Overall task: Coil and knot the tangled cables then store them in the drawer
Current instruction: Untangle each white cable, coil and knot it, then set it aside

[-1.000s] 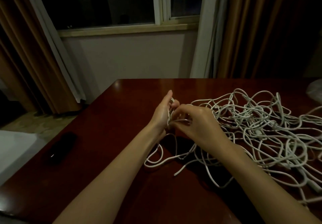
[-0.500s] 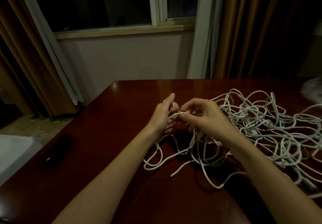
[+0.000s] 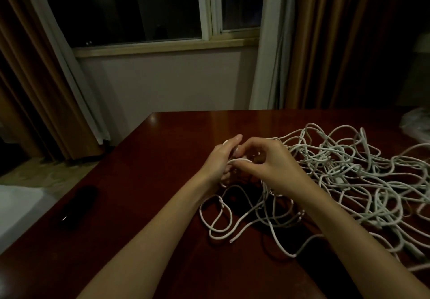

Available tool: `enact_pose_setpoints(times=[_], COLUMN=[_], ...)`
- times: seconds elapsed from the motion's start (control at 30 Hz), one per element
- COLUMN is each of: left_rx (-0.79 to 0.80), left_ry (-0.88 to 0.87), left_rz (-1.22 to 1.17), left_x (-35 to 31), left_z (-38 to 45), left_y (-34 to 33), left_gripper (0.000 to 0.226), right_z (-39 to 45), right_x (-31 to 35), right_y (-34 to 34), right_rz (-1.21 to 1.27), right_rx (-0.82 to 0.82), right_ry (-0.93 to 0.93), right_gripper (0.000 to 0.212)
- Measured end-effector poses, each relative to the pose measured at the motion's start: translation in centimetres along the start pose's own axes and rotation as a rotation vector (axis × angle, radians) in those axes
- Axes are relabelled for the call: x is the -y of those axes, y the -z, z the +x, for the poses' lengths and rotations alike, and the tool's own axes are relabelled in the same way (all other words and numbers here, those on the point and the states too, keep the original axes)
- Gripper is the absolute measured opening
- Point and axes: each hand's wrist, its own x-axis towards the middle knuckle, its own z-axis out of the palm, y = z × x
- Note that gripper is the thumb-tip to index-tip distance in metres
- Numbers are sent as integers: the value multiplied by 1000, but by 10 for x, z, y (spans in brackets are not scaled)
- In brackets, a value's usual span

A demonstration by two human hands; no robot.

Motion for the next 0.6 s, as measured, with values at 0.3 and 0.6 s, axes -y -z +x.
enact_pose_setpoints(times=[0.3,0.6], left_rx=[73,226], left_ry=[31,148], left_rz=[-307,-184], left_x=[-3,-3], left_z=[4,-5], left_y=[11,-1], left_gripper=[42,53], right_z=[1,-2], right_x=[-1,10], right_y=[7,4], right_rz=[123,328], right_rx=[32,-156], right_ry=[-103,-165], right_gripper=[11,9])
